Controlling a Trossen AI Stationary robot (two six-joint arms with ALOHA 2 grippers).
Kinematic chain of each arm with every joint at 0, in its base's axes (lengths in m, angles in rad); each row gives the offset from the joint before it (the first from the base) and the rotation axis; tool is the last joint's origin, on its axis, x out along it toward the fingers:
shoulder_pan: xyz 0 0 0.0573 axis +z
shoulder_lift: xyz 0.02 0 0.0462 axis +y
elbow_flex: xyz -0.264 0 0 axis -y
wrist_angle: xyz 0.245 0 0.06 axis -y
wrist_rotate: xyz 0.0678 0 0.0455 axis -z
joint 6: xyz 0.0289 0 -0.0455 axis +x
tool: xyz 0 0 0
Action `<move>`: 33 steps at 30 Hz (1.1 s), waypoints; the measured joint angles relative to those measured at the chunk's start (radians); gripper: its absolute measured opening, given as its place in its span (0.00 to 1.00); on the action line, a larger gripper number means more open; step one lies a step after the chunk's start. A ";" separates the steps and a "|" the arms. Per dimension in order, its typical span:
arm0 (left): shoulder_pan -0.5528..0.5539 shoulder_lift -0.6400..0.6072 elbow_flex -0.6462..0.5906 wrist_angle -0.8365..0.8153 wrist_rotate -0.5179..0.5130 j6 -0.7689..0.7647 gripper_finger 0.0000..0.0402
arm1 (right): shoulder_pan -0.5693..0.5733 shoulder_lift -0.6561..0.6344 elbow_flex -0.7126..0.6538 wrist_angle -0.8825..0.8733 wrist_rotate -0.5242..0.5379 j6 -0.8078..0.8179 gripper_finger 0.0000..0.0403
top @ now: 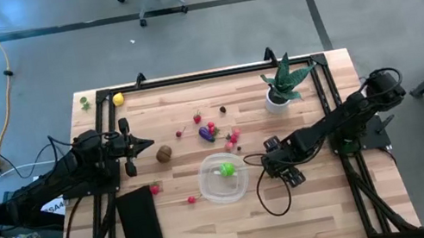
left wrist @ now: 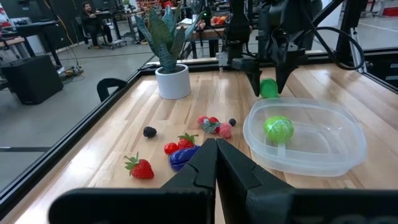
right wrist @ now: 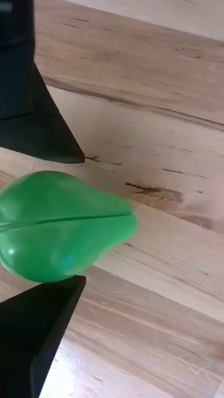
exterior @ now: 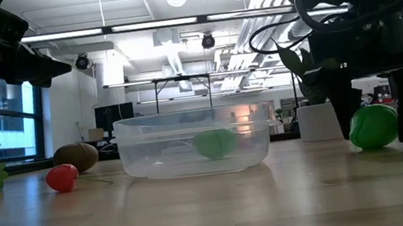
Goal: Pick and placing Produce into tupperware
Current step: Put the green pear into the transparent container
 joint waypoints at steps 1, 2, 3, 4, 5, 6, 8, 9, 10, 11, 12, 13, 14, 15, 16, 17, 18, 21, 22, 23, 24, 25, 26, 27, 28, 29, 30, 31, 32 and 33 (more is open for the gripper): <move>0.000 0.000 0.000 0.000 0.000 0.000 0.00 | 0.000 0.000 0.000 0.000 0.000 0.000 0.71; 0.000 0.000 0.000 0.000 0.000 0.000 0.00 | 0.000 0.000 0.000 0.000 0.000 0.000 0.69; 0.000 0.000 0.000 0.000 0.000 0.000 0.00 | 0.000 0.000 0.000 0.000 0.000 0.000 0.67; 0.000 0.000 0.000 0.000 0.000 0.000 0.00 | 0.000 0.000 0.000 0.000 0.000 0.000 0.65; 0.000 0.000 0.000 0.000 0.000 0.000 0.00 | 0.000 0.000 0.000 -0.001 0.000 0.002 0.63; 0.000 0.000 0.000 0.000 0.000 0.000 0.00 | 0.000 0.000 0.000 -0.001 0.000 0.006 0.61; 0.000 0.000 0.000 0.000 0.000 0.000 0.00 | 0.000 0.000 0.000 -0.003 0.000 0.018 0.58; 0.000 0.000 0.000 0.000 0.000 0.000 0.00 | 0.000 0.000 0.001 -0.002 0.000 0.019 0.56; 0.000 0.000 0.000 0.000 0.000 0.000 0.00 | 0.000 0.000 0.001 -0.002 0.001 0.019 0.55; 0.000 0.000 0.000 0.000 0.000 0.000 0.00 | 0.000 0.000 0.001 -0.002 0.001 0.019 0.54; 0.000 0.000 0.000 0.000 0.000 0.000 0.00 | 0.000 0.000 0.001 -0.002 0.001 0.019 0.53; 0.000 0.000 0.000 0.000 0.000 0.000 0.00 | 0.000 0.000 0.001 -0.002 0.001 0.019 0.52; 0.000 0.000 0.000 0.000 0.000 0.000 0.00 | 0.000 0.000 0.001 -0.001 0.001 0.019 0.52; 0.000 0.000 0.000 0.000 0.000 0.000 0.00 | 0.000 0.000 0.001 -0.001 0.001 0.020 0.52; 0.000 0.000 0.000 0.000 0.000 0.000 0.00 | 0.000 0.000 0.001 -0.001 0.002 0.023 0.52; 0.000 0.000 0.000 0.000 0.000 0.000 0.00 | 0.000 0.000 0.001 0.000 0.005 0.029 0.52; 0.000 0.000 0.000 0.000 0.000 0.000 0.00 | 0.000 -0.001 0.001 0.000 0.008 0.040 0.51; 0.000 0.000 0.000 0.000 0.000 0.000 0.00 | 0.000 -0.003 0.001 0.004 0.015 0.074 0.51; 0.000 0.000 0.000 0.000 0.000 0.000 0.00 | 0.001 -0.007 0.001 0.008 0.019 0.084 0.51; 0.000 0.000 0.000 0.000 0.000 0.000 0.00 | 0.003 -0.016 0.001 0.014 0.026 0.097 0.51; 0.000 0.000 0.000 0.000 0.000 0.000 0.00 | 0.006 -0.025 0.004 0.017 0.036 0.111 0.51; 0.000 0.000 0.000 0.000 0.000 0.000 0.00 | 0.011 -0.033 0.012 0.014 0.050 0.124 0.51; 0.000 0.000 0.000 0.000 0.000 0.000 0.00 | 0.016 -0.041 0.023 0.008 0.066 0.131 0.51; 0.000 0.000 0.000 0.000 0.000 0.000 0.00 | 0.021 -0.051 0.036 0.002 0.081 0.134 0.51; 0.000 0.000 0.000 0.001 0.000 0.000 0.00 | 0.026 -0.061 0.051 -0.004 0.099 0.134 0.51; 0.000 0.000 0.000 0.000 0.000 0.000 0.00 | 0.030 -0.068 0.071 -0.009 0.119 0.134 0.51; 0.000 0.000 0.000 0.000 0.000 0.000 0.00 | 0.035 -0.073 0.094 -0.012 0.139 0.135 0.51; 0.000 0.000 0.000 0.001 0.000 0.000 0.00 | 0.037 -0.076 0.118 -0.015 0.157 0.135 0.51; 0.000 0.000 0.000 0.000 0.000 0.000 0.00 | 0.040 -0.078 0.144 -0.017 0.176 0.136 0.51; 0.000 0.000 0.000 0.000 0.000 0.000 0.00 | 0.042 -0.077 0.172 -0.016 0.195 0.144 0.51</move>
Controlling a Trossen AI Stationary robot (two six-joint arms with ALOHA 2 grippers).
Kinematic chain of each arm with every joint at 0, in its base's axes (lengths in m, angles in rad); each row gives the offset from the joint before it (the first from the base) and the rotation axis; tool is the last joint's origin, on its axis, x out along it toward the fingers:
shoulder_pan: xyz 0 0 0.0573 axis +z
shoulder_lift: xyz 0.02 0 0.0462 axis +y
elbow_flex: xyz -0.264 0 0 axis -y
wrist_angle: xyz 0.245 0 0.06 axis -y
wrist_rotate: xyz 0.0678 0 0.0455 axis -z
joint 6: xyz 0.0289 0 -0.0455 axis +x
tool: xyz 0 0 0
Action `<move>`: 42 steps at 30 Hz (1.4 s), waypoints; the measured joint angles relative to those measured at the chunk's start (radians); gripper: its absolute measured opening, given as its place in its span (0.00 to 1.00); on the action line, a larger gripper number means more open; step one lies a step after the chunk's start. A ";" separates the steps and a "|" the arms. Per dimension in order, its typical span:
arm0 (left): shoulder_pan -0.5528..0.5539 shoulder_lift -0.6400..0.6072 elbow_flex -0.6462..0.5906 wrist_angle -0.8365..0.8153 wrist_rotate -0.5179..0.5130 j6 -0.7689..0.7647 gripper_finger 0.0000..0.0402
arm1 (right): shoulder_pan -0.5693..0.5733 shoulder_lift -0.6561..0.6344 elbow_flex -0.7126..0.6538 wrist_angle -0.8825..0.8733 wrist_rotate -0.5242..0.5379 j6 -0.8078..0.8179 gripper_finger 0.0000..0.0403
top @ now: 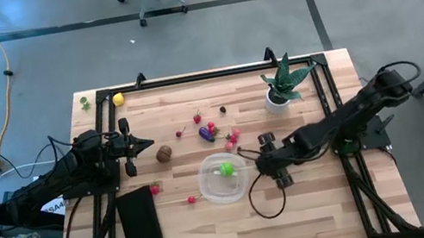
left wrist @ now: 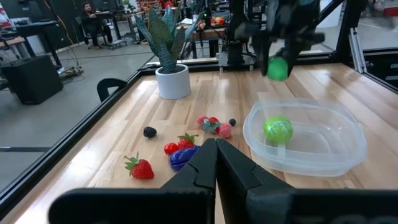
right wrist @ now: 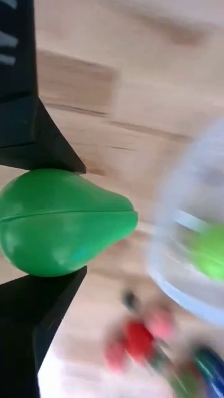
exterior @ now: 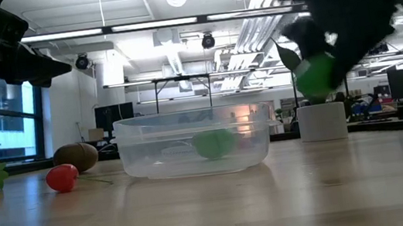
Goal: Pick and placing Produce into tupperware
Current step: Put the green pear into the transparent container
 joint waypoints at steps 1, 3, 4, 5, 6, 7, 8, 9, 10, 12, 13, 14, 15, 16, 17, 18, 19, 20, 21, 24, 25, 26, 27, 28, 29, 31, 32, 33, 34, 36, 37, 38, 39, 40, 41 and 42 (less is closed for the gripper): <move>0.000 0.000 0.000 0.000 0.000 0.000 0.00 | -0.001 0.000 0.029 0.002 0.021 0.013 0.51; 0.000 0.000 0.000 0.000 0.000 0.000 0.00 | -0.012 0.002 0.086 0.030 0.058 0.059 0.51; 0.000 0.000 0.000 0.000 0.000 0.000 0.00 | -0.023 0.002 0.113 0.047 0.067 0.084 0.51; 0.000 0.000 0.000 0.000 0.000 0.000 0.00 | -0.035 0.002 0.138 0.058 0.069 0.105 0.51; 0.000 0.000 0.000 0.000 0.000 0.000 0.00 | -0.046 0.003 0.161 0.076 0.065 0.118 0.51; 0.000 0.000 0.000 0.000 0.000 0.000 0.00 | -0.058 0.007 0.180 0.102 0.053 0.119 0.51; 0.000 0.000 0.000 0.000 0.000 0.000 0.00 | -0.069 0.014 0.197 0.125 0.036 0.115 0.51; 0.000 0.000 0.000 0.000 0.000 0.000 0.00 | -0.078 0.024 0.211 0.138 0.016 0.109 0.51; 0.000 0.000 0.000 0.000 0.000 0.000 0.00 | -0.087 0.040 0.226 0.152 -0.006 0.096 0.51; 0.000 0.000 0.000 0.000 0.000 0.000 0.00 | -0.102 0.082 0.254 0.165 -0.047 0.075 0.51; 0.000 0.000 0.000 0.000 0.000 0.000 0.00 | -0.108 0.108 0.270 0.165 -0.061 0.072 0.51; 0.000 0.000 0.000 0.000 0.000 0.000 0.00 | -0.113 0.138 0.287 0.165 -0.069 0.068 0.51; 0.000 0.000 0.000 0.000 0.000 0.000 0.00 | -0.116 0.168 0.305 0.166 -0.084 0.064 0.51; 0.000 0.000 0.000 0.000 0.000 0.000 0.00 | -0.119 0.198 0.324 0.165 -0.097 0.055 0.51; 0.000 0.000 0.000 0.000 0.000 0.000 0.00 | -0.120 0.229 0.344 0.165 -0.109 0.044 0.51; 0.000 0.000 0.000 0.000 0.000 0.000 0.00 | -0.121 0.258 0.364 0.166 -0.120 0.033 0.51; 0.000 0.000 0.000 0.000 0.000 0.000 0.00 | -0.120 0.286 0.383 0.165 -0.132 0.027 0.51; 0.000 0.000 0.000 0.000 0.000 0.000 0.00 | -0.119 0.313 0.400 0.166 -0.143 0.023 0.51; 0.000 0.000 0.000 0.000 0.000 0.000 0.00 | -0.119 0.340 0.417 0.164 -0.149 0.023 0.51; 0.000 0.000 0.000 0.000 0.000 0.000 0.00 | -0.119 0.413 0.450 0.149 -0.176 0.023 0.51; 0.000 0.000 0.000 0.000 0.000 0.000 0.00 | -0.119 0.433 0.456 0.150 -0.188 0.023 0.51; 0.000 0.000 0.000 0.000 0.000 0.000 0.00 | -0.119 0.450 0.459 0.149 -0.191 0.024 0.51; 0.000 0.000 0.000 0.000 0.000 0.000 0.00 | -0.119 0.465 0.459 0.149 -0.191 0.028 0.51; 0.000 0.000 0.000 0.000 0.000 0.000 0.00 | -0.119 0.478 0.459 0.150 -0.192 0.031 0.51; 0.000 0.000 0.000 0.000 0.000 0.000 0.00 | -0.119 0.489 0.459 0.150 -0.195 0.031 0.51; 0.000 0.000 0.000 0.000 0.000 0.000 0.00 | -0.114 0.505 0.459 0.149 -0.207 0.031 0.51; 0.000 0.000 0.000 0.000 0.000 0.000 0.00 | -0.110 0.509 0.459 0.149 -0.213 0.031 0.51; 0.000 0.000 0.000 0.000 0.000 0.000 0.00 | -0.106 0.512 0.459 0.146 -0.216 0.031 0.51; 0.000 0.000 0.000 0.000 0.000 0.000 0.00 | -0.103 0.514 0.459 0.138 -0.215 0.031 0.51; 0.000 0.000 0.000 0.000 0.000 0.000 0.00 | -0.096 0.516 0.451 0.136 -0.215 0.032 0.51; 0.000 0.000 0.000 0.000 0.000 0.000 0.00 | -0.091 0.516 0.450 0.126 -0.214 0.034 0.51; 0.000 0.000 0.000 0.000 0.000 0.000 0.00 | -0.086 0.516 0.450 0.120 -0.214 0.036 0.51; 0.000 0.000 0.000 0.000 0.000 0.000 0.00 | -0.081 0.516 0.450 0.115 -0.214 0.036 0.51; 0.000 0.000 0.000 0.000 0.000 0.000 0.00 | -0.076 0.516 0.450 0.105 -0.213 0.037 0.51; 0.000 0.000 0.000 0.000 0.000 0.000 0.00 | -0.069 0.516 0.450 0.092 -0.213 0.038 0.51; 0.000 0.000 0.000 0.000 0.000 0.000 0.00 | -0.061 0.516 0.450 0.076 -0.214 0.040 0.51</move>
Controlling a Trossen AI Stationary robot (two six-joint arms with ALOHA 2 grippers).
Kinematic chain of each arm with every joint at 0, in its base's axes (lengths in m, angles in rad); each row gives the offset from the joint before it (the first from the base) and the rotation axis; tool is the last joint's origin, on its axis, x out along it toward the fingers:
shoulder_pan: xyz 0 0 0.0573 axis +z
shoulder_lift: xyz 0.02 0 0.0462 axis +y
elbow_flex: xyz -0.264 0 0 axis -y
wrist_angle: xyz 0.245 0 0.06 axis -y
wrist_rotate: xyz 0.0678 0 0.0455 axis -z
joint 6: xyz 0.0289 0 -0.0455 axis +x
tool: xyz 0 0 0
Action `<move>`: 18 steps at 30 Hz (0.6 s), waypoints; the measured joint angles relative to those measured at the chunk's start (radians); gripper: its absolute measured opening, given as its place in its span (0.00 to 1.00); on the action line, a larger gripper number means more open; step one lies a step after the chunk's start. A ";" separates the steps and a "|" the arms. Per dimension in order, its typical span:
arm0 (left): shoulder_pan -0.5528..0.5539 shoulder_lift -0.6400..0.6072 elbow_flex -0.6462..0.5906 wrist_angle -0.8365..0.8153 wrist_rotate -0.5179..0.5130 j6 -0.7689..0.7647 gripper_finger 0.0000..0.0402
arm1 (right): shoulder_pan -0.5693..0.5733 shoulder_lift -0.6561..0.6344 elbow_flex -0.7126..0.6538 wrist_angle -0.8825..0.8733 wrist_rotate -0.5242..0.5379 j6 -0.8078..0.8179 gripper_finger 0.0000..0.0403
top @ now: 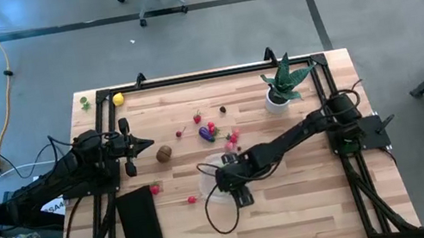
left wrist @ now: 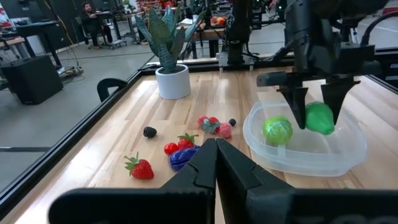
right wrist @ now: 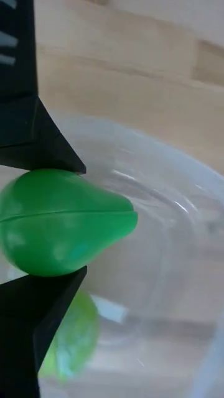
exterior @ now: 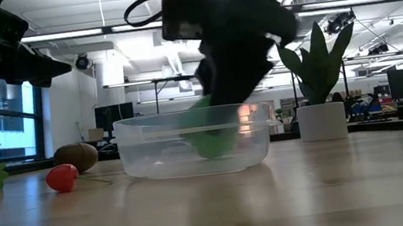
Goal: Pick and placing Produce into tupperware
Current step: Put the green pear into the transparent container
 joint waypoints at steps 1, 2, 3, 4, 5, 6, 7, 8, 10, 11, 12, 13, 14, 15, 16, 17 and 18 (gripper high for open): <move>0.000 0.000 0.000 0.000 0.000 0.000 0.00 | 0.009 0.000 0.000 -0.015 0.000 0.000 0.51; 0.000 0.000 0.000 0.000 0.000 0.000 0.00 | 0.016 0.000 0.000 -0.029 0.000 0.003 0.51; 0.000 0.000 0.000 0.000 0.000 0.000 0.00 | 0.023 0.000 0.000 -0.045 -0.001 0.012 0.51; 0.000 0.000 0.000 0.000 0.000 0.000 0.00 | 0.029 0.000 0.000 -0.061 -0.001 0.021 0.51; 0.000 0.000 0.000 0.000 0.000 0.000 0.00 | 0.036 0.000 0.000 -0.077 -0.001 0.033 0.51; 0.000 0.000 0.000 0.000 0.000 0.000 0.00 | 0.041 0.000 0.000 -0.091 0.000 0.044 0.51; 0.000 0.000 0.000 0.000 0.000 0.000 0.00 | 0.047 0.000 0.000 -0.108 0.002 0.056 0.51; 0.000 0.000 0.000 0.000 0.000 0.000 0.00 | 0.053 0.000 0.000 -0.129 0.005 0.063 0.51; 0.000 0.000 0.000 0.000 0.000 0.000 0.00 | 0.063 0.000 -0.001 -0.152 0.024 0.076 0.51; 0.000 0.000 0.000 0.000 0.000 0.000 0.00 | 0.068 0.000 -0.001 -0.156 0.032 0.079 0.51; 0.000 0.000 0.000 0.000 0.000 0.000 0.00 | 0.073 0.000 -0.001 -0.159 0.036 0.079 0.51; 0.000 0.000 0.000 0.000 0.000 0.000 0.00 | 0.077 0.000 -0.001 -0.164 0.043 0.079 0.51; 0.000 0.000 0.000 0.000 0.000 0.000 0.00 | 0.081 0.000 -0.001 -0.170 0.048 0.079 0.51; 0.000 0.000 0.000 0.000 0.000 0.000 0.00 | 0.083 0.000 -0.001 -0.174 0.051 0.079 0.51; 0.000 0.000 0.000 0.000 0.000 0.000 0.00 | 0.084 0.000 -0.001 -0.172 0.054 0.081 0.51; 0.000 0.000 0.000 0.000 0.000 0.000 0.00 | 0.086 0.000 -0.001 -0.172 0.057 0.081 0.51; 0.000 0.000 0.000 0.000 0.000 0.000 0.00 | 0.087 0.000 -0.001 -0.172 0.062 0.080 0.51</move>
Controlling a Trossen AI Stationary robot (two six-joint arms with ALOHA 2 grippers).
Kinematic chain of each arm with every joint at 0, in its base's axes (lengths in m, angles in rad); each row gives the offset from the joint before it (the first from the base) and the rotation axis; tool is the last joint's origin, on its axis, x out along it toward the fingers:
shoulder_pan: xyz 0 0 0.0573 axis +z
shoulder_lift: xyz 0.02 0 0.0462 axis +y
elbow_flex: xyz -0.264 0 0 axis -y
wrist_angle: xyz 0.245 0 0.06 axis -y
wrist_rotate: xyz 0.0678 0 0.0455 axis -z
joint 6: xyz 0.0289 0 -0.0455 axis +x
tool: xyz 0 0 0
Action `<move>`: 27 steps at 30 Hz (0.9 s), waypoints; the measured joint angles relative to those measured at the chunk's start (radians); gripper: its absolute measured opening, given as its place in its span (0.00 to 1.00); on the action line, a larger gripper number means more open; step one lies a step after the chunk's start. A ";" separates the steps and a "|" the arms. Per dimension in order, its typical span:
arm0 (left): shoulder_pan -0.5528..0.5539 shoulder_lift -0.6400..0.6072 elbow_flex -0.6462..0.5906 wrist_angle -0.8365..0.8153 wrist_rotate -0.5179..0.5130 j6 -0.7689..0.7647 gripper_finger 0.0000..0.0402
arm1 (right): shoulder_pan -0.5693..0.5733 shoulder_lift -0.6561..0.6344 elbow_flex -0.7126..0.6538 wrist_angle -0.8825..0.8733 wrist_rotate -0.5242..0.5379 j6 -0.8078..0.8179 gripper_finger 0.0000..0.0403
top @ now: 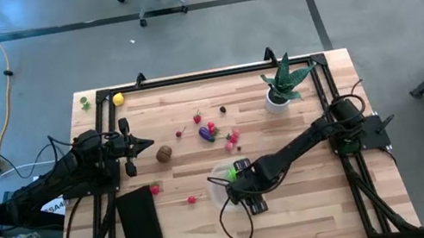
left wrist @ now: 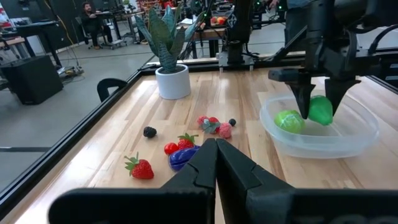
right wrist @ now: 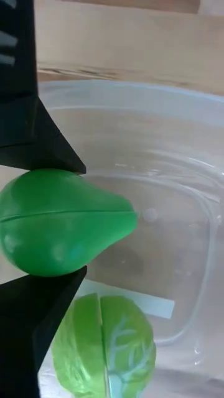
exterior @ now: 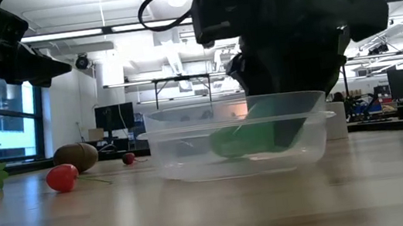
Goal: Pick and placing Produce into tupperware
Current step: Put the green pear into the transparent container, then put the pink peach into the transparent container
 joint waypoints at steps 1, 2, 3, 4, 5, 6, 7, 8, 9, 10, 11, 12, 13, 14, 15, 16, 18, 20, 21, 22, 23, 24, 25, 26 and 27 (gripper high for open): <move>0.000 0.000 0.000 0.000 0.000 0.000 0.00 | 0.000 0.000 0.000 0.000 0.004 0.000 0.52; 0.000 0.000 0.000 0.000 0.000 0.000 0.00 | 0.000 0.000 0.000 0.000 0.008 0.000 0.54; 0.000 0.000 0.000 0.000 0.000 0.000 0.00 | 0.000 0.000 0.000 0.000 0.009 -0.001 0.55; 0.000 0.000 0.000 0.000 0.000 0.000 0.00 | -0.001 0.000 0.000 0.000 0.009 -0.001 0.57; 0.000 0.000 0.000 0.000 0.000 0.000 0.00 | -0.001 0.000 0.000 0.000 0.011 -0.001 0.59; 0.000 0.000 0.000 0.000 0.000 0.000 0.00 | -0.001 0.000 0.000 0.000 0.015 -0.001 0.61; 0.000 0.000 0.000 0.000 0.000 0.000 0.00 | -0.001 0.000 0.000 0.000 0.021 -0.001 0.63; 0.000 0.000 0.000 0.000 0.000 0.000 0.00 | -0.001 0.000 0.000 0.000 0.026 -0.001 0.64; 0.000 0.000 0.000 0.000 0.000 0.000 0.00 | -0.001 0.000 0.000 0.000 0.028 -0.001 0.65; 0.000 0.000 0.000 0.000 0.000 0.000 0.00 | -0.001 0.000 0.000 0.000 0.028 -0.001 0.66; 0.000 0.000 0.000 0.000 0.000 0.000 0.00 | -0.001 0.000 0.000 0.000 0.028 -0.001 0.67; 0.000 0.000 0.000 0.000 0.000 0.000 0.00 | -0.001 0.000 -0.001 0.001 0.028 -0.001 0.67; 0.000 0.000 0.000 0.000 0.000 0.000 0.00 | -0.001 0.000 -0.001 0.006 0.028 -0.001 0.67; 0.000 0.000 0.000 0.000 0.000 0.000 0.00 | -0.001 0.000 -0.001 0.013 0.028 0.001 0.67; 0.000 0.000 0.000 0.000 0.000 0.000 0.00 | -0.001 0.000 0.003 0.012 0.028 0.007 0.67; 0.000 0.000 0.000 0.000 0.000 0.000 0.00 | -0.001 0.000 0.012 0.006 0.028 0.017 0.67; 0.000 0.000 0.000 0.000 0.000 0.000 0.00 | -0.001 0.000 0.036 -0.011 0.030 0.039 0.68; 0.000 0.000 0.000 0.000 0.000 0.000 0.00 | -0.001 0.000 0.069 -0.050 0.043 0.060 0.68; 0.000 0.000 0.000 0.000 0.000 0.000 0.00 | -0.001 0.000 0.090 -0.073 0.052 0.067 0.68; 0.000 0.000 0.000 0.000 0.000 0.000 0.00 | -0.001 0.000 0.114 -0.098 0.064 0.069 0.68; 0.000 0.000 0.000 0.000 0.000 0.000 0.00 | -0.001 0.000 0.138 -0.117 0.075 0.070 0.68; 0.000 0.000 0.000 0.000 0.000 0.000 0.00 | -0.001 0.000 0.164 -0.143 0.088 0.070 0.68; 0.000 0.000 0.000 0.000 0.000 0.000 0.00 | -0.003 0.000 0.192 -0.172 0.103 0.071 0.67; 0.000 0.000 0.000 0.000 0.000 0.000 0.00 | -0.008 0.000 0.217 -0.197 0.117 0.074 0.67; 0.000 0.000 0.000 0.000 0.000 0.000 0.00 | -0.014 0.000 0.245 -0.221 0.126 0.079 0.66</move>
